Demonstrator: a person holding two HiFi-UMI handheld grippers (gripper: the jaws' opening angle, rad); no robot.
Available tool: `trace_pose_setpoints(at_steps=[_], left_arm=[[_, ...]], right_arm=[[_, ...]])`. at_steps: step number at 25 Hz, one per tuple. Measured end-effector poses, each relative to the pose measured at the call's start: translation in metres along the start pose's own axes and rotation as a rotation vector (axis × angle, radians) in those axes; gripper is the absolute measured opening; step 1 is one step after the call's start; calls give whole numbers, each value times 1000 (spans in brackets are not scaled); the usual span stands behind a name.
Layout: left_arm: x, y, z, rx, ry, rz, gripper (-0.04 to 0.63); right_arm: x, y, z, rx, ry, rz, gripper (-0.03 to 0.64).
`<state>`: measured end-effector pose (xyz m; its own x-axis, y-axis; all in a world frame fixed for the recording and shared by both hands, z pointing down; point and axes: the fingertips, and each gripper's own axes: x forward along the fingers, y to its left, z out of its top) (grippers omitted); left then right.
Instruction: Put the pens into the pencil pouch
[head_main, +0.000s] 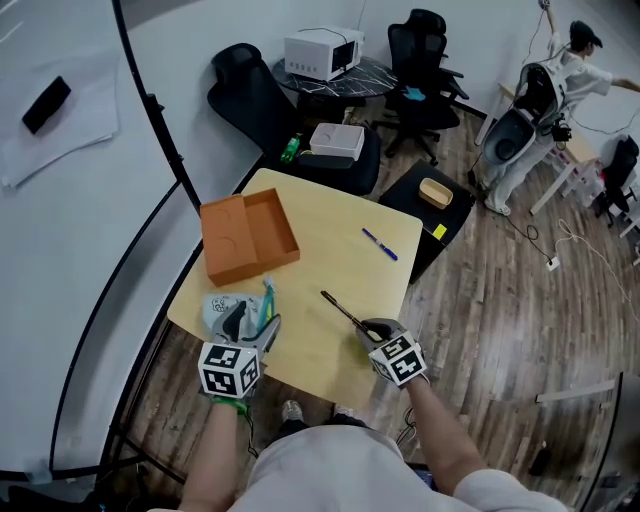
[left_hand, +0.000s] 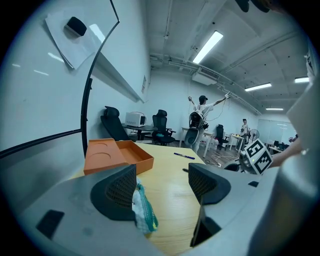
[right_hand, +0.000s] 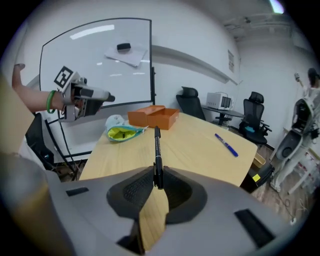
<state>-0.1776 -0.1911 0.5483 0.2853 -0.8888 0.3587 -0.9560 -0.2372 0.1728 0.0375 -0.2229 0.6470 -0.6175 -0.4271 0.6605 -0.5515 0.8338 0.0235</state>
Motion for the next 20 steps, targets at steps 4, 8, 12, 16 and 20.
trace_pose_setpoints(at_steps=[4,8,12,16,20], left_arm=[[6,3,-5,13,26,2,322],[12,5,-8,22,45,8,322],[22,11,-27,28,131,24,322],[34,19,-54,20,261,35,322],[45,30,-74,17,355,65,297]], right_arm=[[-24,-18,38,32,-141,-79,58],[-39,-26,61,25,-207,-110,58],[-47,-29,70,28,-231,-122,58],[-51,-29,70,34,-235,-127,58],[-54,-30,69,44,-237,-136,58]])
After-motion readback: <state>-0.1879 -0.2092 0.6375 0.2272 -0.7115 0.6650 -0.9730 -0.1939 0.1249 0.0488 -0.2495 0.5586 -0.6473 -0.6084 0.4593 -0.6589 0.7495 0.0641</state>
